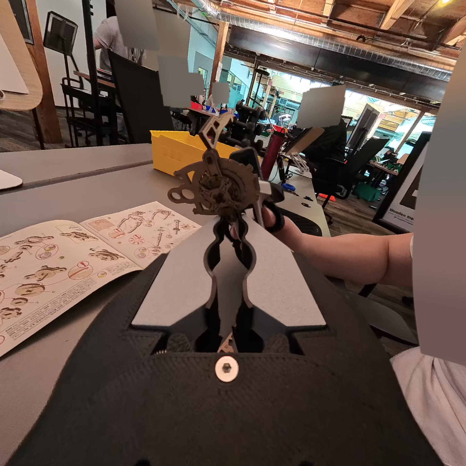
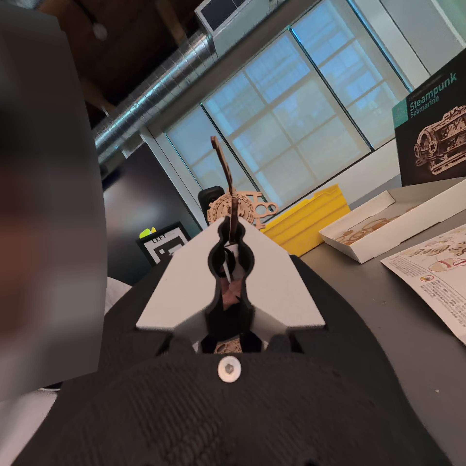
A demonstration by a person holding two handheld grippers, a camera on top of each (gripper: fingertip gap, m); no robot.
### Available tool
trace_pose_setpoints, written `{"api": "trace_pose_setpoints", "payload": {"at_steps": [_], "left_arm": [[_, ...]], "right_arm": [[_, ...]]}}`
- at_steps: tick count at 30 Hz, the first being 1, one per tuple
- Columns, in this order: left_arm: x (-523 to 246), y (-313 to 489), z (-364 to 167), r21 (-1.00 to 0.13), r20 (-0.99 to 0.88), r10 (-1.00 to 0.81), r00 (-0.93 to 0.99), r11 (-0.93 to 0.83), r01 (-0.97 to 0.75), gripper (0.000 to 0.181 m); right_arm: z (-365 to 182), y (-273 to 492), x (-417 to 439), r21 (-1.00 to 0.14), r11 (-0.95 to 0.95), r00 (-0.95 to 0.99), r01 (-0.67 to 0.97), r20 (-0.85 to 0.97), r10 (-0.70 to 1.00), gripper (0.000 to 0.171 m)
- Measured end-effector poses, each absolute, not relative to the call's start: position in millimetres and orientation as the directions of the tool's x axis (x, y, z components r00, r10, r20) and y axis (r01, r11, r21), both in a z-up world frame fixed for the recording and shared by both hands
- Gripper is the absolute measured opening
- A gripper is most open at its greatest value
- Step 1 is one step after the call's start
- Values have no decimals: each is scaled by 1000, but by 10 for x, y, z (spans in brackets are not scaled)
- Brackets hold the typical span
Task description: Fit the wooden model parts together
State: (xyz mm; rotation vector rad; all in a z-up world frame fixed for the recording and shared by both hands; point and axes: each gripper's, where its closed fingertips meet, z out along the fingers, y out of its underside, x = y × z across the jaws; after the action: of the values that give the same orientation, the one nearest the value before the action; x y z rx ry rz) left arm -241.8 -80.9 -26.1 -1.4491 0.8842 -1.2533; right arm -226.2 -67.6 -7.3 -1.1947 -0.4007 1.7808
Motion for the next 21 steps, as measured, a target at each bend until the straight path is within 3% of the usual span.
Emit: {"api": "trace_pose_setpoints", "payload": {"at_steps": [10, 21], "left_arm": [[-2403, -895, -159, -965, 245, -960, 137, -228, 127, 7], [-2378, -1017, -81, -971, 194, -978, 80, -180, 157, 7]], "right_arm": [[-53, -855, -2434, -798, -431, -54, -422, -452, 890, 0], [28, -959, -2457, -808, -418, -76, -415, -427, 901, 0]]}}
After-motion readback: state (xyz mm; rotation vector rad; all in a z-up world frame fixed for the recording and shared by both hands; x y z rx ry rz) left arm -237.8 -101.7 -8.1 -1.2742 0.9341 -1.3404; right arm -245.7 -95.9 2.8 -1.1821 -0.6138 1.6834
